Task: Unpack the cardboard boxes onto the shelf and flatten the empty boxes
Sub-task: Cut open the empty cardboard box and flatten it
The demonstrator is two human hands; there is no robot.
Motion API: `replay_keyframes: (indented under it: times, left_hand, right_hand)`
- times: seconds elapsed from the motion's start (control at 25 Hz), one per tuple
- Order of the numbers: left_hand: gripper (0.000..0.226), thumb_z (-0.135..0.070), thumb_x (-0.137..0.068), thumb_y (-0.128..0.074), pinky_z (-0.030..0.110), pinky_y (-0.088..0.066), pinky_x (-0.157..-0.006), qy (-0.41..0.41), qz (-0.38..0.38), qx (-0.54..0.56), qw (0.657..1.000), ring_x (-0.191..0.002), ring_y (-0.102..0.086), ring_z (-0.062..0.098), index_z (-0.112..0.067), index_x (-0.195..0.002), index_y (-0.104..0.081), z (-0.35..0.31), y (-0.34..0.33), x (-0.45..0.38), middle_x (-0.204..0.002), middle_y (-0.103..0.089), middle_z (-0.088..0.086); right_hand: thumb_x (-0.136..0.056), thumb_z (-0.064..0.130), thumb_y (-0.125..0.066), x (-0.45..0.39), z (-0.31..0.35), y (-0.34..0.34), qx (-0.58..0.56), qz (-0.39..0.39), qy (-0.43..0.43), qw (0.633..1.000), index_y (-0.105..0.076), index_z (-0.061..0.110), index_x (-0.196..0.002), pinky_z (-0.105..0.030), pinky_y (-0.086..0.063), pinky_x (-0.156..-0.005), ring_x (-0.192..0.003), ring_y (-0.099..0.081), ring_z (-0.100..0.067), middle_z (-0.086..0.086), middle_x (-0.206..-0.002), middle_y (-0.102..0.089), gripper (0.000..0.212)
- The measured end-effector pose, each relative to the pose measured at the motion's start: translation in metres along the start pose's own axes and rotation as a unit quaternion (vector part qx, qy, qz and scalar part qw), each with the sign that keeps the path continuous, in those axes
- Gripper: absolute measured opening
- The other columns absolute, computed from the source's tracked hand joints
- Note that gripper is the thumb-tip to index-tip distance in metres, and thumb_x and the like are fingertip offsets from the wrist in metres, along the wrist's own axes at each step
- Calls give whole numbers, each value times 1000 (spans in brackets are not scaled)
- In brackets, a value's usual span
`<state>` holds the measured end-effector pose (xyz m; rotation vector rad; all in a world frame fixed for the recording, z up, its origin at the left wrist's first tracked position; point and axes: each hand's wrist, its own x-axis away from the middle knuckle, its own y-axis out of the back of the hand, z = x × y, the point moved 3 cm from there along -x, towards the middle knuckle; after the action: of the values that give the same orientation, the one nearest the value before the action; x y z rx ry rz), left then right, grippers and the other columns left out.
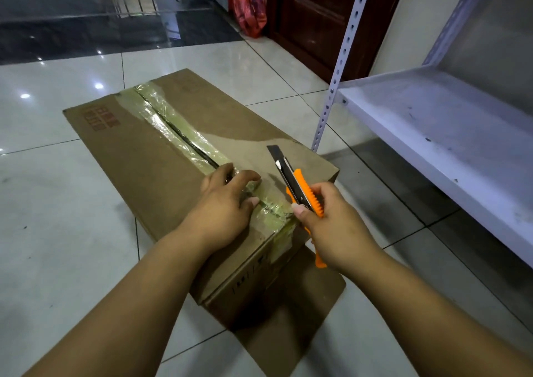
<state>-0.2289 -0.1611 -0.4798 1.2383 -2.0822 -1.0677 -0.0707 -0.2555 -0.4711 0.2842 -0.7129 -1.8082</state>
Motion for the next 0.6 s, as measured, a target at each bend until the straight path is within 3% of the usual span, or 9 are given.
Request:
replay_keyframes:
  times: [0.08, 0.24, 0.44, 0.6]
  left_hand:
    - [40, -29, -95, -53, 42, -18, -114, 20, 7, 12, 1000, -142, -10, 27, -40, -133, -43, -1, -1, 6, -155, -16, 4]
    - [48, -30, -97, -49, 47, -15, -115, 69, 13, 17, 997, -143, -1, 30, -49, -137, -32, -5, -3, 20, -157, -1, 2]
    - [55, -40, -93, -54, 47, -13, -114, 122, 12, -16, 992, -139, -5, 33, -58, -137, -26, -4, 5, 19, -157, 5, -2]
    - [68, -51, -83, -64, 42, -15, -111, 134, 10, -28, 990, -137, -8, 31, -65, -135, -23, 3, 9, 11, -156, 3, -7]
  right_hand:
    - [-96, 37, -53, 0, 1, -3, -19, 0, 2, 1000, -44, 26, -124, -25, -43, -64, -80, -55, -7, 12, -92, -54, 31]
    - [-97, 35, -53, -4, 2, -4, -34, 15, 11, 999, -42, 27, -128, -34, -52, -76, -89, -58, -14, 5, -107, -57, 34]
    - [-96, 37, -54, -7, 6, -9, -14, 22, 19, 999, -40, 27, -128, -22, -44, -64, -83, -54, -6, 7, -103, -54, 36]
    - [-85, 42, -68, -4, 3, -14, 3, 20, 22, 1000, -43, 28, -120, -21, -44, -64, -87, -58, -11, 9, -102, -58, 45]
